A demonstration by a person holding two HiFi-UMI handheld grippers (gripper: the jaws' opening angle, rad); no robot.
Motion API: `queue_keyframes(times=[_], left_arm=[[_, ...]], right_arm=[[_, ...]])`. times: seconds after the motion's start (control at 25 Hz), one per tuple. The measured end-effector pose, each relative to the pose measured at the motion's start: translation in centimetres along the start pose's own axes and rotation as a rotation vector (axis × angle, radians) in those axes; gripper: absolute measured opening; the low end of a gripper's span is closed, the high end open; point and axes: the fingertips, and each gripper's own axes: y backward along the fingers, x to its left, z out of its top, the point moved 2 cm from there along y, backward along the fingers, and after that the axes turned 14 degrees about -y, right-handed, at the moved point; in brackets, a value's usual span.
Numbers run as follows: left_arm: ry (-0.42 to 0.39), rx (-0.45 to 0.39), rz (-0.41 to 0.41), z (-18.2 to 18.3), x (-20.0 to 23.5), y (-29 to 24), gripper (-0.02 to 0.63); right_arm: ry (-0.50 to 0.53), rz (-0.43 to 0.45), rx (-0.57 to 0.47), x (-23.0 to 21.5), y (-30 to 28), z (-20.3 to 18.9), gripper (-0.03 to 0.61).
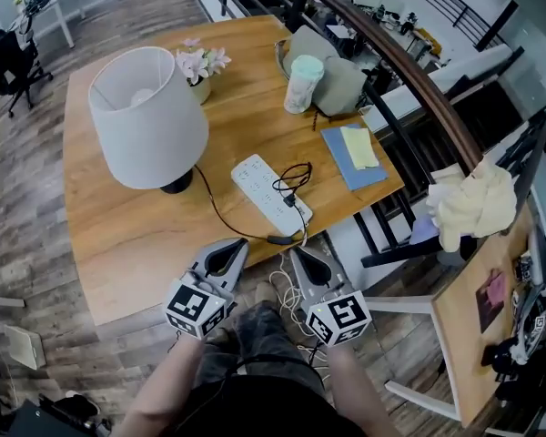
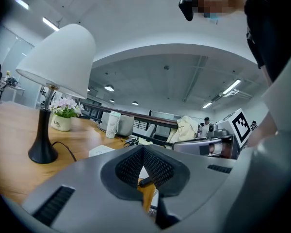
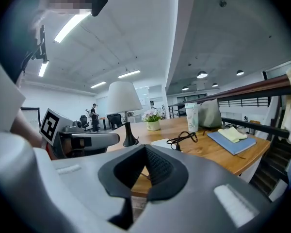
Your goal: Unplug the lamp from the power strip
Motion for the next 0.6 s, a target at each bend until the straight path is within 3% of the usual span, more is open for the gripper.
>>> queue_keyframes(times=[0.24, 0.6], left_arm=[[0.012, 0.03, 0.013, -1.0, 0.6, -4.5, -0.003], [0.01, 0.1, 0.063, -2.7, 2.2, -8.5, -0.003]], right_arm=[[-0.008, -0.003, 0.045, -4.0, -2.3, 0.4, 0.008], [0.067, -0.023, 0.125, -8.1, -5.7, 0.9, 0.013]])
